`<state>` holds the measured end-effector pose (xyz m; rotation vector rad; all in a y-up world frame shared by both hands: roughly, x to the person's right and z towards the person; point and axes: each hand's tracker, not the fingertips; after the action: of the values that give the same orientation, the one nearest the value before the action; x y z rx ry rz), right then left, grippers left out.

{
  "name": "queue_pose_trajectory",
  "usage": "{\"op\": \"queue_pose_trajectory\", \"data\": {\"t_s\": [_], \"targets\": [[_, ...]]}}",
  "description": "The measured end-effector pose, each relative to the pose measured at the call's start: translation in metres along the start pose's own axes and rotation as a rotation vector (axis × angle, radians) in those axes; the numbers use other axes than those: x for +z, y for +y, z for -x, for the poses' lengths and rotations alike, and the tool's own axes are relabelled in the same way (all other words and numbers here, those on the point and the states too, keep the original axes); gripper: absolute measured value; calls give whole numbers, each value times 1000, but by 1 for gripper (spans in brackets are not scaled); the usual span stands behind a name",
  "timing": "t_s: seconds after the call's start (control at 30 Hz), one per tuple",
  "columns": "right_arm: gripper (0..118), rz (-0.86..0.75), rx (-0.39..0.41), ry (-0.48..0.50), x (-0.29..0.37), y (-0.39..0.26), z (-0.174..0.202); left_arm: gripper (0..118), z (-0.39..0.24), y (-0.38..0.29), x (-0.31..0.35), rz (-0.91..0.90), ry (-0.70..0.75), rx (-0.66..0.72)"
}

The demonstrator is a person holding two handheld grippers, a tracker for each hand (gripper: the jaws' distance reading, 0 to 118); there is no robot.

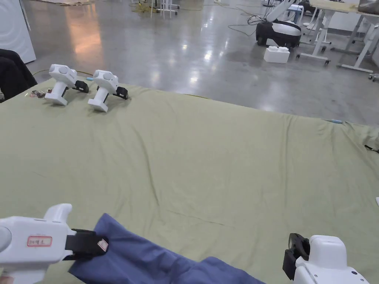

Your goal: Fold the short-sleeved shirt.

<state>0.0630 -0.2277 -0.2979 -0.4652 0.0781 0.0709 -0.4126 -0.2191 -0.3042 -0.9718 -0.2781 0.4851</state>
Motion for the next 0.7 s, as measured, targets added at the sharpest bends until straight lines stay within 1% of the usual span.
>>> {"op": "queue_pose_trajectory", "data": {"t_s": [0.13,0.23,0.3,0.37,0.5,0.57,0.7], "targets": [[4,-4,-5,8,-1,-1,-1,12,-18,12,18,-31,185,-87],[4,-4,-13,9,-3,-2,-3,12,-48,9,18,-27,270,-171],[4,-2,-23,11,-3,-3,-5,12,-61,8,11,-12,293,-214],[4,-1,-27,10,-3,-4,-7,12,-84,4,3,5,296,-227],[4,2,-30,3,-4,-8,-12,12,-121,-8,-11,38,282,-294],[4,9,-32,0,-5,-11,-14,12,-127,-11,-23,55,263,-304],[4,16,-26,-8,-6,-17,-17,12,-157,-24,-44,106,171,-320]]}}
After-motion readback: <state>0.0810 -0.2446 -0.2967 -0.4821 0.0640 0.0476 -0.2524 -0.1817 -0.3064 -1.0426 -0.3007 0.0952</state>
